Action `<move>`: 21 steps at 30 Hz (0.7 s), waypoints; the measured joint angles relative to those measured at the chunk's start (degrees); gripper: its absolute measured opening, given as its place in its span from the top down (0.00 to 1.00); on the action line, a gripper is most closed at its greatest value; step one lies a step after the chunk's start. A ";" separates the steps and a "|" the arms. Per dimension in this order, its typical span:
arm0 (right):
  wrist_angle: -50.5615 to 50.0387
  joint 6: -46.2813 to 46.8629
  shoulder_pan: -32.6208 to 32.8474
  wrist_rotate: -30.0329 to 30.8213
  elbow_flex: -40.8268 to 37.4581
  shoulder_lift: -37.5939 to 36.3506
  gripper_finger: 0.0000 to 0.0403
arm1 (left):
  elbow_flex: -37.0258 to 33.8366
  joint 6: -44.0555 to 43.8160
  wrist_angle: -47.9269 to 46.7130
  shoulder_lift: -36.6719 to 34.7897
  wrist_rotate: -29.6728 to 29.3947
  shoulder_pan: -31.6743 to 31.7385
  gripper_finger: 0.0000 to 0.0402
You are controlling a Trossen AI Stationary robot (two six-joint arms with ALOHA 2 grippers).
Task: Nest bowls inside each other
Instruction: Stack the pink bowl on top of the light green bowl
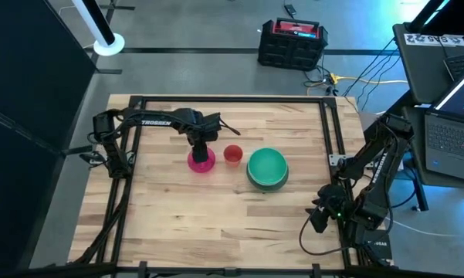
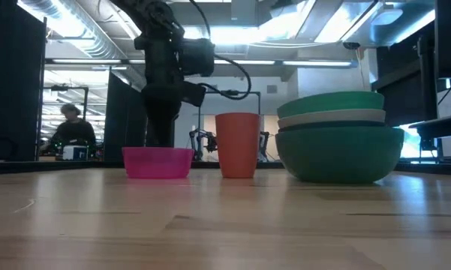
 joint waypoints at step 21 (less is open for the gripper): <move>-0.20 -0.37 0.00 -0.48 0.00 0.02 0.48 | 4.14 4.35 -4.94 1.74 1.20 -1.08 1.00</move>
